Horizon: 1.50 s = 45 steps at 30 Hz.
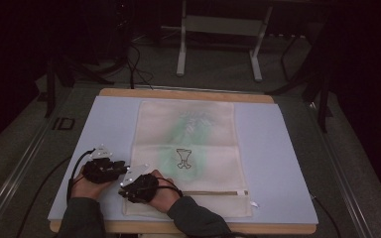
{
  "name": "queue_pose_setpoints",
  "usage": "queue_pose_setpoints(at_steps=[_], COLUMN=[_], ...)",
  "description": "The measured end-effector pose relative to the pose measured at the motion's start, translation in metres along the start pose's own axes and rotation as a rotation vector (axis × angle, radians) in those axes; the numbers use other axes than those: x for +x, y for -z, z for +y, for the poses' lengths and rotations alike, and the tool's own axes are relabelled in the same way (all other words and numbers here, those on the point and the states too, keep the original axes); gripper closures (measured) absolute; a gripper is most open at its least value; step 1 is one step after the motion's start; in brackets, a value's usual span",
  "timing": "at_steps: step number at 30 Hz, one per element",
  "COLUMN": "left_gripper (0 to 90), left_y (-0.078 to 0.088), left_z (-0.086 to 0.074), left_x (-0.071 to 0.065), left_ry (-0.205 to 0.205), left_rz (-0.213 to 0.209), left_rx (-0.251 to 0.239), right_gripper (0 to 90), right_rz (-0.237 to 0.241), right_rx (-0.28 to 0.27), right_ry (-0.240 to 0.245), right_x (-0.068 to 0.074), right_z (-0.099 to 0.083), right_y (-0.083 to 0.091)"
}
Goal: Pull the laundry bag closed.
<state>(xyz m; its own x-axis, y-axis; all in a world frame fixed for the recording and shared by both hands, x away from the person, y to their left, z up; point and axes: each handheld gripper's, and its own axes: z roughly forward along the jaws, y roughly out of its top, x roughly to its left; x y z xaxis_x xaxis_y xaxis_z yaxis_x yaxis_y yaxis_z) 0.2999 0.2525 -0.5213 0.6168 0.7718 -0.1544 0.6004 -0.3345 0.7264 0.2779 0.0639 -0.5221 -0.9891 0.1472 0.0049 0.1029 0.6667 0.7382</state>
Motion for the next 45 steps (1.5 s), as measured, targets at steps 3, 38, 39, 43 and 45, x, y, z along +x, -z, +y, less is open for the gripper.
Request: queue_pose_setpoints(at_steps=[3,38,39,43,45], left_gripper=[66.0,65.6,65.6,65.1,65.1], left_y=[0.001,0.005,0.005,0.003,0.003], left_z=[0.0,0.0,0.0,0.0,0.0], left_x=[0.001,0.003,0.003,0.002,0.001], left_ry=[0.001,0.019,0.015,0.012,0.008], left_rz=[0.002,0.02,0.019,0.018,0.017], left_rx=[-0.004,-0.029,-0.025,-0.021,-0.018], right_gripper=[77.0,81.3,81.3,81.3,81.3], right_rz=[0.0,-0.031,-0.026,-0.008,0.0], right_rx=[-0.001,-0.015,-0.02,-0.049,-0.055], right_ry=[0.0,-0.017,-0.024,-0.042,-0.054], right_x=[-0.002,-0.003,-0.004,-0.004,-0.005], right_z=[0.001,0.009,0.008,0.002,0.002], right_y=[-0.004,-0.004,-0.002,0.009,0.011])
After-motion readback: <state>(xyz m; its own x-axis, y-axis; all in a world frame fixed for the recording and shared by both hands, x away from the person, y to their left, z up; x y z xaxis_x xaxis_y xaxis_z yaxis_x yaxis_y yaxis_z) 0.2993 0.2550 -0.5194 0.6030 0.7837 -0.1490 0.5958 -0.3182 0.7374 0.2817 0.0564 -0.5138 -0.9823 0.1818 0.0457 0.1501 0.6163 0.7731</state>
